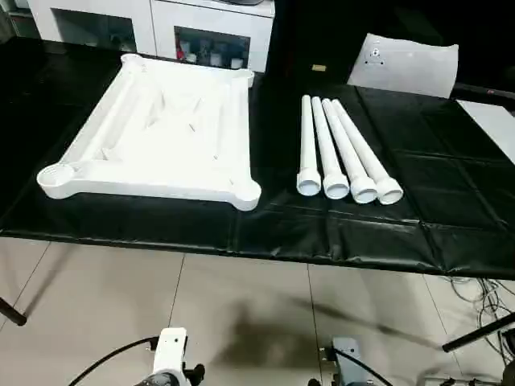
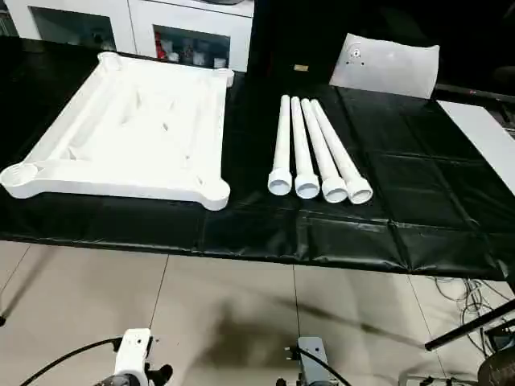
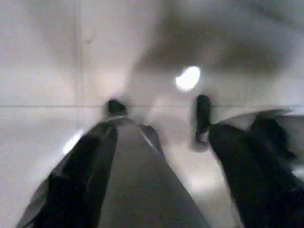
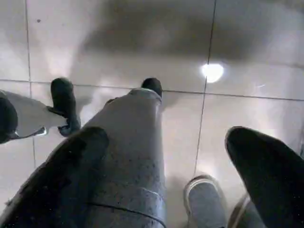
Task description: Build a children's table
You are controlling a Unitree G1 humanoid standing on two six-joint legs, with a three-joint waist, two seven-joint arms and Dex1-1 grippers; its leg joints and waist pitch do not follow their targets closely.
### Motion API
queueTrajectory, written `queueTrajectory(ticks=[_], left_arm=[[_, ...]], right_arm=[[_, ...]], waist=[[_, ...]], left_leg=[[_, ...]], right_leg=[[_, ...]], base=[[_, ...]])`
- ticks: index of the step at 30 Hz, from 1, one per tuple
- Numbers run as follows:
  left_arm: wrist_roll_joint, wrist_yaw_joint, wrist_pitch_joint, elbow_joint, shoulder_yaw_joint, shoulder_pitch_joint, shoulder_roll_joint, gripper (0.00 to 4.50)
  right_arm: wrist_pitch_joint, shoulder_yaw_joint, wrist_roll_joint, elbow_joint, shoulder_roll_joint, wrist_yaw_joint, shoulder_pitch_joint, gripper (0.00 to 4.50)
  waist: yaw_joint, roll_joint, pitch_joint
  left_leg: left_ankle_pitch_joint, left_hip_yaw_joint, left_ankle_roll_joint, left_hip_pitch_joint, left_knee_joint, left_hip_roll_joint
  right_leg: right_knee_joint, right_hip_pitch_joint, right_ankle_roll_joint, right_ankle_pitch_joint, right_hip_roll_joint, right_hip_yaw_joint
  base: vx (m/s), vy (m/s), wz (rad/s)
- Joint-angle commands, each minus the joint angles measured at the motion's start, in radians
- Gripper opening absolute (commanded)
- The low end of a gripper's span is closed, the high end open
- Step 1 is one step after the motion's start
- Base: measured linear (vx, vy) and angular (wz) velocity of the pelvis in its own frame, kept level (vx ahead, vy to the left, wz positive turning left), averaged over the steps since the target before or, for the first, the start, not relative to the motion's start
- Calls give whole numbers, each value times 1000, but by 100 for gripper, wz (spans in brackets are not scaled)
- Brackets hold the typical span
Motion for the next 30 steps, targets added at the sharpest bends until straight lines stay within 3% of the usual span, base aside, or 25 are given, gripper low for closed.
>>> queueTrajectory(ticks=[1,3,5,8,9,13,14,16,18,19,20,21,22,26,30], left_arm=[[15,12,-15,55,11,-17,11,354],[11,11,-36,72,17,-21,2,354],[24,21,-59,89,6,-22,-9,354],[36,34,-88,134,2,-30,-38,354],[36,34,-89,136,2,-30,-38,354],[34,53,-127,166,24,-43,-67,354],[33,59,-135,169,28,-45,-72,384],[39,81,-158,174,31,-50,-77,389],[26,76,-185,175,46,-59,-80,394],[15,72,-211,173,57,-66,-75,416],[6,64,-228,170,66,-70,-70,428],[-11,45,-273,161,83,-77,-56,431],[-11,45,-273,161,83,-77,-56,433],[-29,-84,-376,121,102,-57,14,441],[-33,-193,-500,-9,96,43,87,441]], right_arm=[[-19,-22,-10,9,-12,-36,-15,450],[-18,-35,4,10,-5,-36,-27,450],[-19,-34,2,12,-1,-47,-37,450],[-42,-36,-13,19,-12,-52,-32,450],[-44,-36,-14,19,-13,-51,-31,450],[-101,-43,-31,21,-40,-54,-3,450],[-117,-47,-31,19,-44,-56,-3,450],[-153,-46,-41,13,-56,-84,0,450],[-208,-97,11,-5,-61,-31,0,450],[-226,-122,42,-20,-59,32,3,450],[-230,-108,32,-26,-58,55,6,450],[-252,-79,9,-40,-58,100,13,450],[-252,-79,9,-40,-58,100,13,450],[-306,-90,37,-152,-51,161,44,450],[-341,-94,43,-253,-39,191,85,450]], waist=[[-3,19,-33],[-1,18,-30],[1,25,-30],[2,27,-36],[4,28,-36],[8,26,-30],[8,26,-30],[5,28,-30],[3,28,-30],[2,29,-30],[2,31,-31],[3,33,-32],[3,30,-33],[3,34,-35],[0,39,-33]], left_leg=[[-35,-47,95,6,-95,132],[-50,-45,102,3,-94,135],[-74,-42,104,5,-93,137],[4,-41,135,4,-86,136],[-2,-41,139,6,-87,139],[-97,-42,107,1,-94,141],[-110,-42,101,1,-94,141],[-118,-44,96,-1,-95,140],[-126,-42,102,-2,-94,140],[-131,-43,111,-2,-93,141],[-117,-44,119,-2,-94,143],[-107,-44,129,-2,-92,140],[-94,-42,138,-3,-89,140],[-8,-43,192,1,-84,141],[-50,-44,192,1,-89,148]], right_leg=[[-48,31,-316,68,-100,53],[-51,32,-319,66,-108,57],[-54,31,-326,40,-110,58],[-44,29,-337,119,-105,55],[-46,28,-339,116,-105,54],[-57,31,-324,28,-109,57],[-58,31,-321,20,-110,58],[-59,31,-317,18,-109,57],[-59,32,-320,26,-111,59],[-58,33,-322,32,-110,58],[-55,31,-326,47,-108,57],[-54,30,-328,59,-105,55],[-52,33,-331,76,-107,55],[-39,30,-344,145,-104,52],[-42,30,-342,102,-105,52]], base=[[0,0,0],[0,0,0],[0,0,0],[0,0,0],[0,0,0],[0,0,0],[0,0,0],[0,0,0],[0,0,0],[0,0,0],[0,0,0],[0,0,0],[0,0,0],[0,0,0],[0,0,0]])
